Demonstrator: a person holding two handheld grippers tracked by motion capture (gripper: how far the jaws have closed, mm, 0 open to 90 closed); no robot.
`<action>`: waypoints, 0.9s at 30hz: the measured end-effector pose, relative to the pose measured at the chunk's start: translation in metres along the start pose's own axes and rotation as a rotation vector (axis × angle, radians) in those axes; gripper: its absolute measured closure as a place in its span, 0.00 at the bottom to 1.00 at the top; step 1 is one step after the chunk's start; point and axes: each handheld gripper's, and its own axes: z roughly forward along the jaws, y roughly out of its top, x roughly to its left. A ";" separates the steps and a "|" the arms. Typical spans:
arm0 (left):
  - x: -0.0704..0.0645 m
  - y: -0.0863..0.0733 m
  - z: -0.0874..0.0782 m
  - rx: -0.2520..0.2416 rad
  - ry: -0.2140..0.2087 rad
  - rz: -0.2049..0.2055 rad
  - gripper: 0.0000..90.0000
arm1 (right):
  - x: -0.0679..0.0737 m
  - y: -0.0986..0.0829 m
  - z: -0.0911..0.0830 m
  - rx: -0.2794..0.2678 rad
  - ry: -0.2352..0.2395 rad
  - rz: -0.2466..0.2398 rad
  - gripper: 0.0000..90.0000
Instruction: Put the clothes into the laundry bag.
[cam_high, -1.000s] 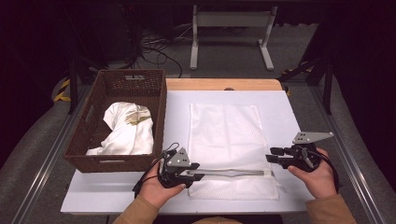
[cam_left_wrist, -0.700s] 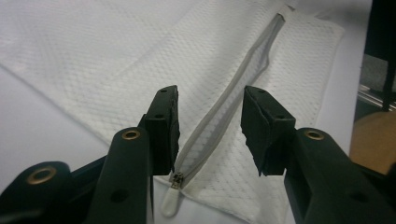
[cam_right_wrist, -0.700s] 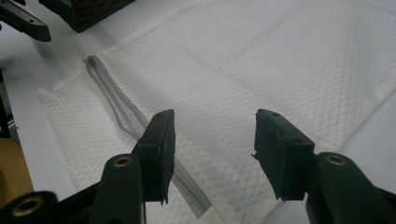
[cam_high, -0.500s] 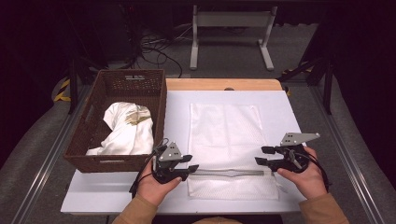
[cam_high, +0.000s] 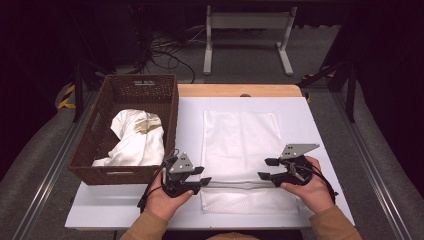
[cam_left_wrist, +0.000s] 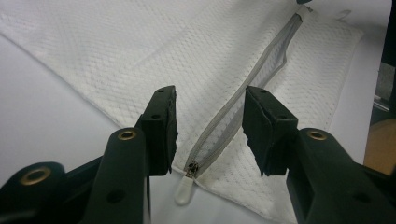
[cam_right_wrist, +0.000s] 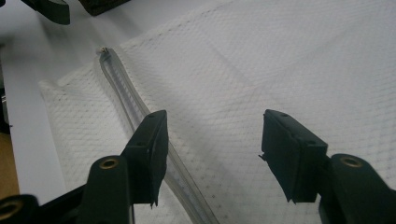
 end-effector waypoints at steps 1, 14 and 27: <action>0.000 0.000 0.000 0.000 0.001 0.000 0.62 | 0.001 0.000 0.002 0.002 0.004 0.002 0.43; 0.001 -0.002 0.001 0.004 -0.005 -0.006 0.62 | 0.007 0.001 0.032 0.065 0.065 -0.020 0.32; 0.002 -0.003 0.003 0.016 -0.012 -0.010 0.61 | 0.008 -0.002 0.048 0.121 0.050 -0.065 0.30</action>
